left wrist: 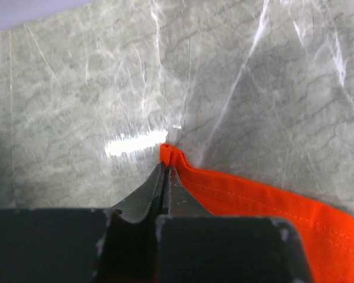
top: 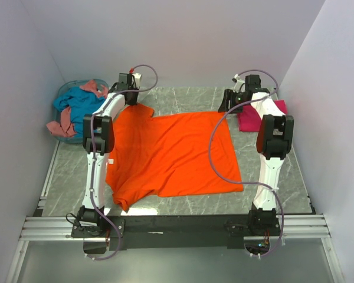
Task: Fold and stack the t-shirts
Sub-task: Flatten the tshirt out
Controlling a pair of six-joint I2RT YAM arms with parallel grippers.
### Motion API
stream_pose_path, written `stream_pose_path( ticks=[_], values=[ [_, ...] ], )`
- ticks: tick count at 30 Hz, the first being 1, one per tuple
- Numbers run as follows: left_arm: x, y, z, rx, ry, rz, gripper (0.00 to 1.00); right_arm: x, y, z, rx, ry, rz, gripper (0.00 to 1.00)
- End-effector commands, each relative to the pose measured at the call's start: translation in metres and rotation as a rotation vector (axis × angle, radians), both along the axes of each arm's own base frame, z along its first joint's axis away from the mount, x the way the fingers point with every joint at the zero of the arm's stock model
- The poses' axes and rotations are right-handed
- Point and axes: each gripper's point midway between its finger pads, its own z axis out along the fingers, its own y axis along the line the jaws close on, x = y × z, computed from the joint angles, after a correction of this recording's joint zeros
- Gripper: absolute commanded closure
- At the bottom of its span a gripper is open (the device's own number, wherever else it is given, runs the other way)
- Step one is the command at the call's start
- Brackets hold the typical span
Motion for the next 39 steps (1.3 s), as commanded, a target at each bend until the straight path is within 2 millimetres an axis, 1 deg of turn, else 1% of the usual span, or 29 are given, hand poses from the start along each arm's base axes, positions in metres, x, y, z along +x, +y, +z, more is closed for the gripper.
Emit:
stream_pose_path(
  ticks=[1, 2, 3, 4, 5, 6, 7, 8, 9, 10, 11, 12, 14, 18, 21, 23, 25, 26, 28, 31, 34, 37, 39],
  values=[
    [-0.001, 0.006, 0.041, -0.004, -0.07, 0.031, 1.0, 0.012, -0.002, 0.034, -0.012, -0.073, 0.0, 0.34],
    [-0.001, 0.006, 0.043, -0.015, -0.087, 0.036, 1.0, 0.017, -0.003, 0.032, -0.015, -0.072, -0.004, 0.34],
    [-0.002, 0.006, 0.051, -0.023, -0.101, 0.037, 1.0, 0.018, -0.004, 0.03, -0.017, -0.063, -0.01, 0.34],
    [-0.003, 0.006, 0.065, -0.029, -0.127, 0.038, 1.0, 0.022, -0.007, 0.027, -0.027, -0.055, -0.031, 0.34],
    [-0.005, 0.004, 0.064, -0.047, -0.121, 0.031, 1.0, 0.029, -0.008, 0.024, -0.036, -0.06, -0.037, 0.34],
    [-0.007, 0.004, 0.071, -0.055, -0.131, 0.03, 1.0, 0.03, -0.01, 0.021, -0.043, -0.053, -0.042, 0.34],
    [-0.008, 0.004, 0.073, -0.059, -0.132, 0.029, 1.0, 0.036, -0.012, 0.025, -0.038, -0.049, -0.082, 0.34],
    [-0.011, 0.003, 0.069, -0.069, -0.121, 0.024, 1.0, 0.038, -0.013, 0.017, -0.04, -0.035, -0.092, 0.34],
    [-0.012, 0.004, 0.073, -0.075, -0.129, 0.024, 1.0, 0.038, -0.013, 0.015, -0.042, -0.022, -0.098, 0.35],
    [-0.013, 0.004, 0.073, -0.079, -0.129, 0.022, 1.0, 0.039, -0.014, 0.012, -0.047, -0.014, -0.105, 0.35],
    [-0.017, 0.005, 0.067, -0.083, -0.116, 0.026, 1.0, 0.043, -0.016, 0.01, -0.055, -0.012, -0.114, 0.36],
    [-0.017, 0.004, 0.071, -0.092, -0.126, 0.02, 1.0, 0.041, -0.016, 0.006, -0.062, 0.001, -0.114, 0.37],
    [-0.019, 0.006, 0.068, -0.098, -0.118, 0.021, 1.0, 0.039, -0.019, 0.0, -0.078, 0.02, -0.118, 0.39],
    [-0.02, 0.003, 0.07, -0.121, -0.119, 0.011, 1.0, 0.032, -0.019, -0.012, -0.094, 0.053, -0.101, 0.42],
    [-0.02, 0.002, 0.073, -0.134, -0.124, 0.009, 1.0, 0.03, -0.021, -0.02, -0.104, 0.072, -0.101, 0.44],
    [-0.019, 0.0, 0.075, -0.141, -0.129, -0.002, 1.0, 0.03, -0.021, -0.025, -0.108, 0.077, -0.096, 0.47],
    [-0.02, -0.001, 0.075, -0.145, -0.127, -0.007, 1.0, 0.033, -0.02, -0.023, -0.103, 0.071, -0.093, 0.48],
    [-0.02, -0.001, 0.076, -0.146, -0.128, -0.008, 1.0, 0.033, -0.019, -0.028, -0.098, 0.08, -0.09, 0.49],
    [-0.021, -0.001, 0.075, -0.147, -0.123, -0.007, 1.0, 0.033, -0.016, -0.028, -0.081, 0.088, -0.075, 0.51],
    [-0.022, -0.001, 0.075, -0.148, -0.122, -0.008, 1.0, 0.031, -0.014, -0.04, -0.077, 0.112, -0.068, 0.53],
    [-0.021, -0.001, 0.076, -0.153, -0.127, -0.013, 1.0, 0.032, -0.014, -0.042, -0.078, 0.112, -0.067, 0.55],
    [-0.02, -0.001, 0.077, -0.157, -0.131, -0.015, 1.0, 0.032, -0.01, -0.043, -0.069, 0.118, -0.058, 0.59],
    [-0.02, 0.0, 0.078, -0.158, -0.134, -0.015, 1.0, 0.031, -0.008, -0.043, -0.06, 0.123, -0.053, 0.63]
  ],
)
